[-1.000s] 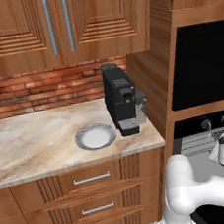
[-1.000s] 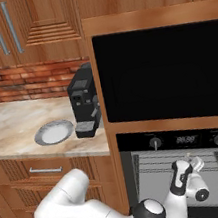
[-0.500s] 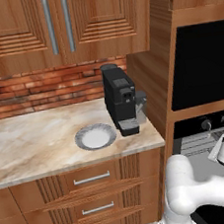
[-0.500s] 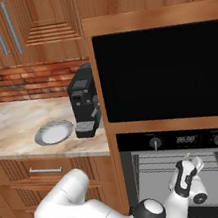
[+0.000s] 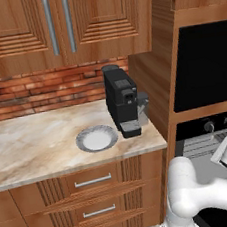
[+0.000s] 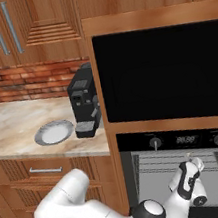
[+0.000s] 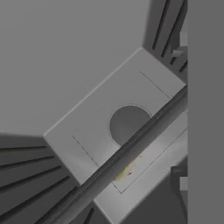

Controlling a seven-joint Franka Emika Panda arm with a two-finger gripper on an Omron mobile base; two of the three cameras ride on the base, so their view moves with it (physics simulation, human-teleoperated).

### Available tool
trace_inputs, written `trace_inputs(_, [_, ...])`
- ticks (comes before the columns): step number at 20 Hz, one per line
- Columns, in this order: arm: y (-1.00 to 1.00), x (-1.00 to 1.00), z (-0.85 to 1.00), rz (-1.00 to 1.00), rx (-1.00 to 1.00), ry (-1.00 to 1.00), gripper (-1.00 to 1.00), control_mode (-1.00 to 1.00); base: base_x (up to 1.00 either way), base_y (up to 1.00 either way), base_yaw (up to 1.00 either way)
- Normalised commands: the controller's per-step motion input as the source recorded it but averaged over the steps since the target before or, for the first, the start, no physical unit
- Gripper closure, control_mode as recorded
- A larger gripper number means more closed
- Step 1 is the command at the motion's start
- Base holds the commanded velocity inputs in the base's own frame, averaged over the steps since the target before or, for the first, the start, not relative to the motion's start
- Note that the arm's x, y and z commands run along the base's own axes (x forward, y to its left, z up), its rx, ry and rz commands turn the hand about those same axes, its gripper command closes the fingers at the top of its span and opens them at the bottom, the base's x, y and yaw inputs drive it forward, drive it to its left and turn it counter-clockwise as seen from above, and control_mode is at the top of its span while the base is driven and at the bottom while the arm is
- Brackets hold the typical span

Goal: Take the fish from the oven and place it on the plate on the counter.

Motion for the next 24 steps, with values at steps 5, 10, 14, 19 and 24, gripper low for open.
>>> trace_inputs(5, [0.35,0.1,0.0,0.0,0.0,-0.07,1.0,-1.0,0.0,0.0,0.0])
trace_inputs(10, [0.1,0.0,0.0,0.0,0.0,0.0,1.0,-1.0,0.0,0.0,0.0])
trace_inputs(14, [0.03,0.0,0.0,0.0,0.0,0.0,1.0,-1.0,0.0,0.0,0.0])
trace_inputs(19, [0.0,-0.01,-0.02,0.01,0.0,0.0,1.0,-1.0,0.0,0.0,0.0])
trace_inputs(24, [0.0,-0.1,-0.11,0.01,0.0,0.0,1.0,-1.0,0.0,0.0,0.0])
